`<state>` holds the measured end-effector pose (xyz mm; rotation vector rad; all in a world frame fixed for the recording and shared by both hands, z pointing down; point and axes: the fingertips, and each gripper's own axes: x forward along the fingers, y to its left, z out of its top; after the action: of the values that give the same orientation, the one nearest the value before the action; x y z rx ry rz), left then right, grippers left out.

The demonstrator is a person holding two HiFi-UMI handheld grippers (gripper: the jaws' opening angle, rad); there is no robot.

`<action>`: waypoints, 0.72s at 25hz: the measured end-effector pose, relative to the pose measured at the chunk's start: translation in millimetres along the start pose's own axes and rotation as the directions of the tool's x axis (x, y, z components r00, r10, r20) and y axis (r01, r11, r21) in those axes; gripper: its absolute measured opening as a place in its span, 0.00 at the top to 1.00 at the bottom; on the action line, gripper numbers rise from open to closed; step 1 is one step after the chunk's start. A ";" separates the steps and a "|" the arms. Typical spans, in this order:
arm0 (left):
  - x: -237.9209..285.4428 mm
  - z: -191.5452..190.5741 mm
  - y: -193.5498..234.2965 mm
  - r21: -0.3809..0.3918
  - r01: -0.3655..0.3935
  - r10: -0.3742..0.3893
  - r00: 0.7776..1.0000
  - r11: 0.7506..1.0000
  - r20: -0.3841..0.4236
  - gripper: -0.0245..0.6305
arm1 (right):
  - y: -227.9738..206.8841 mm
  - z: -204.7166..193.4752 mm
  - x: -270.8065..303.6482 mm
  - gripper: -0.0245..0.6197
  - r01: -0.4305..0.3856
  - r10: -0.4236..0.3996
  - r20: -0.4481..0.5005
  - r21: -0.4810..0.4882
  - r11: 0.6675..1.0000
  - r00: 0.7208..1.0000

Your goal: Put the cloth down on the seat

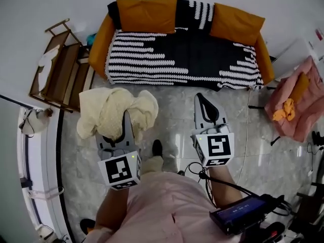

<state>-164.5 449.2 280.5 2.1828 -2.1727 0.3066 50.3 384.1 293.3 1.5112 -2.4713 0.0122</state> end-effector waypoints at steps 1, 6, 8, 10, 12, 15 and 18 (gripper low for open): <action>10.3 1.7 8.6 0.000 0.002 -0.002 1.000 1.000 0.001 0.77 | 3.0 6.2 12.7 0.96 -0.001 0.001 0.004 -0.003 1.000 1.000; 55.7 15.9 43.5 -0.001 0.012 -0.012 1.000 1.000 0.026 0.77 | 7.7 36.0 62.4 0.96 0.017 -0.016 0.038 -0.017 1.000 0.999; 71.9 20.3 50.7 -0.001 0.022 -0.022 0.999 1.000 0.031 0.77 | 4.2 44.6 75.6 0.96 0.034 -0.033 0.046 -0.017 0.999 0.998; 86.8 22.6 53.1 -0.004 0.038 -0.038 0.999 0.999 0.031 0.77 | -1.5 48.5 85.2 0.96 0.050 -0.049 0.043 -0.014 0.999 0.998; 100.6 23.1 51.4 -0.007 0.055 -0.055 0.998 0.998 0.025 0.77 | -9.5 51.2 93.6 0.96 0.065 -0.064 0.048 -0.012 0.998 0.997; 121.6 20.5 43.9 -0.011 0.081 -0.081 0.997 0.997 0.010 0.77 | -23.8 46.8 104.3 0.96 0.086 -0.085 0.038 -0.001 0.996 0.996; 145.1 16.0 28.4 -0.009 0.109 -0.109 0.994 0.994 -0.010 0.77 | -42.5 34.6 115.7 0.96 0.100 -0.100 0.016 0.017 0.995 0.995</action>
<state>-191.7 303.1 286.8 2.2792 -2.0363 0.3026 30.4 258.5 279.1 1.6467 -2.4107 0.0016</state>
